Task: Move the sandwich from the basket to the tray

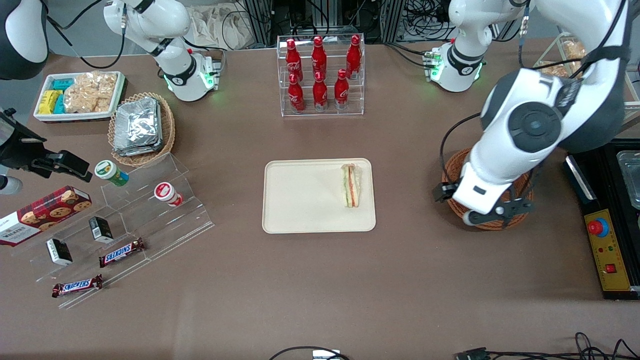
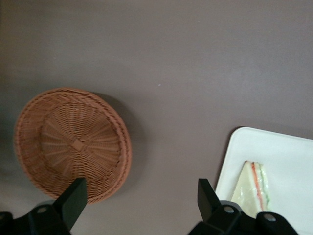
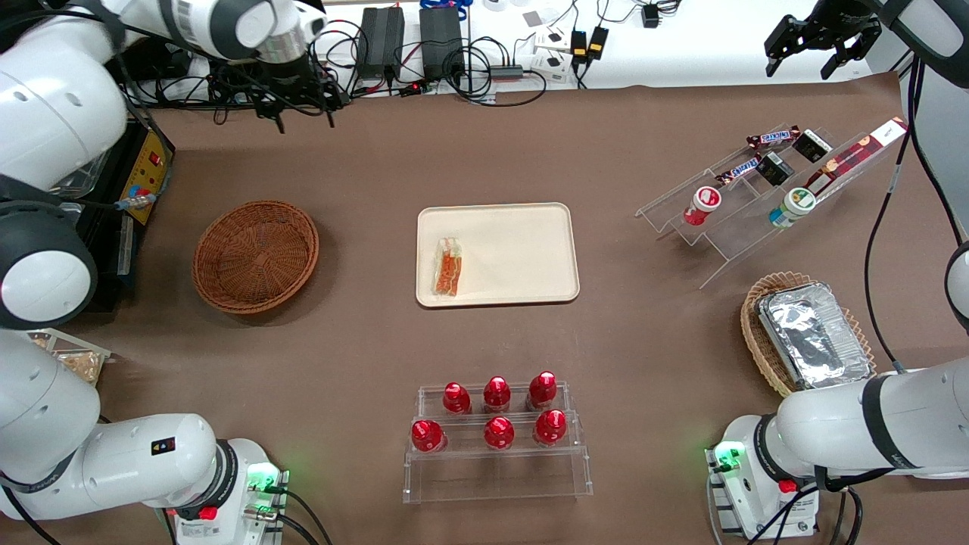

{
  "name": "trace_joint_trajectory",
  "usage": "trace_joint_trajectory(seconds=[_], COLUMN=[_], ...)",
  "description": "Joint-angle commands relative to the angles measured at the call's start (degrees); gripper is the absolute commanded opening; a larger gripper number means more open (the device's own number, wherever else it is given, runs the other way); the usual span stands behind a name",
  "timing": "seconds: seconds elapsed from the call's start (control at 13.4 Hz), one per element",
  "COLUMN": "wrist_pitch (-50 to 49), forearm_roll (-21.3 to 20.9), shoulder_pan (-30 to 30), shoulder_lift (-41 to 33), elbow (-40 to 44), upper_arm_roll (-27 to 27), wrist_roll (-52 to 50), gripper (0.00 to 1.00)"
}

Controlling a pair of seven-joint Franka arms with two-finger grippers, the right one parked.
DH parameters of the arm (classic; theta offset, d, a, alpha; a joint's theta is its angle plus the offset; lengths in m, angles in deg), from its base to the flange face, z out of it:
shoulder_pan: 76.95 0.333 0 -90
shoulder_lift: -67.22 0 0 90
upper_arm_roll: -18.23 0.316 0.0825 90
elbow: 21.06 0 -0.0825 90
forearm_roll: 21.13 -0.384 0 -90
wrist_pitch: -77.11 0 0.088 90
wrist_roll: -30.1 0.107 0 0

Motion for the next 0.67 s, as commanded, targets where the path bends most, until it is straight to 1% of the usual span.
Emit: trace_joint_trajectory(seconds=[0.0, 0.07, 0.22, 0.37, 0.45, 0.6], wrist_pitch=[-0.5, -1.2, -5.4, -6.4, -7.4, -8.4], forearm_roll=[4.9, 6.5, 7.3, 10.0, 10.5, 10.5], shoulder_pan=[0.0, -0.5, -3.8, -4.3, -4.4, -4.6], shoulder_lift=[-8.8, -11.2, -14.0, -16.1, -17.4, -19.1], elbow=[-6.1, -7.2, -7.2, -7.2, -7.2, -6.8], upper_arm_roll=[6.1, 8.5, 15.1, 19.6, 21.4, 22.7], wrist_roll=[9.5, 13.0, 18.3, 25.0, 28.7, 32.6], gripper=[1.00, 1.00, 1.00, 1.00, 1.00, 1.00])
